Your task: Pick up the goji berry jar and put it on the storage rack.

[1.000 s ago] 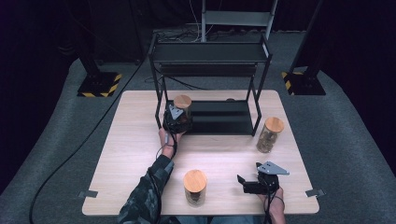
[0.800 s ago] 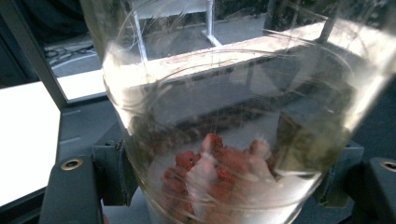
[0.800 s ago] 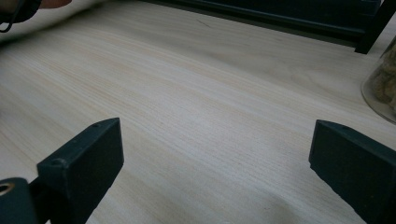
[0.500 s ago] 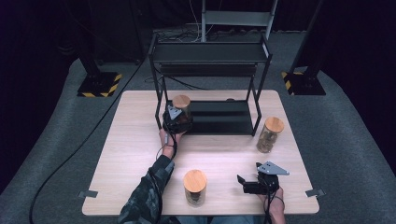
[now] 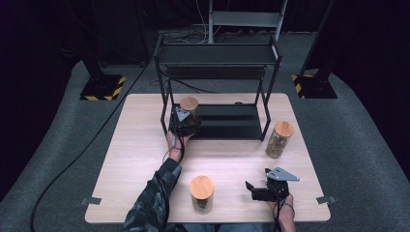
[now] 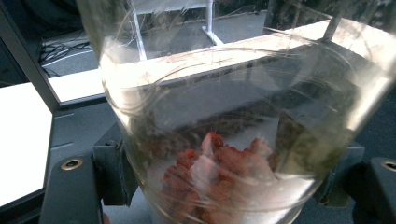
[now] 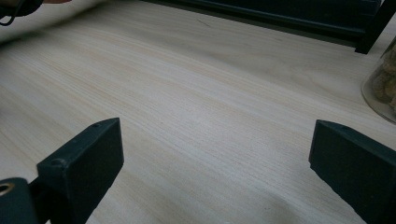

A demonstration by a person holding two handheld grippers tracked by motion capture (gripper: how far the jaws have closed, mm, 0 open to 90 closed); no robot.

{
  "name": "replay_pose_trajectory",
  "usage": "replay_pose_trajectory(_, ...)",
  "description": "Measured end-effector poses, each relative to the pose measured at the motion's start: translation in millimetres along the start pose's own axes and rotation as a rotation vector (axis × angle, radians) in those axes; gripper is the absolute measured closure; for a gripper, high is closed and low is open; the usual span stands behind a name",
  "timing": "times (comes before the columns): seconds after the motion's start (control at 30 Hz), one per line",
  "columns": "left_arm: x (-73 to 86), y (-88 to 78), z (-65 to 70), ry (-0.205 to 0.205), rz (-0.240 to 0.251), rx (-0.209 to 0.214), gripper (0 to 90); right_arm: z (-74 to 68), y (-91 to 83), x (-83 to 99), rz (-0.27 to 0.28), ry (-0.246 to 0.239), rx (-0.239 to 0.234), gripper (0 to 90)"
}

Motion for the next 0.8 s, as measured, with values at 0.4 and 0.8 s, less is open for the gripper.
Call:
replay_pose_trajectory(0.4, -2.0, 3.2, 0.0, -0.004, -0.009, -0.008, 24.8, 0.1, -0.1, 0.0, 0.0, 0.0, 0.0, 2.5)
replay_pose_trajectory(0.8, -2.7, 3.3, -0.1, -0.004, -0.018, -0.01, 24.8, 0.2, -0.1, 0.0, 0.001, 0.002, -0.001, 2.5)
Point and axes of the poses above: each handheld gripper's, and its own axes: y roughly forward along the jaws, x roughly out of its underside, z roughly to its right, the point moved 4 cm from there along y, roughly forward along the jaws, and after that the axes turned 14 degrees about x, right-handed, at the moved point
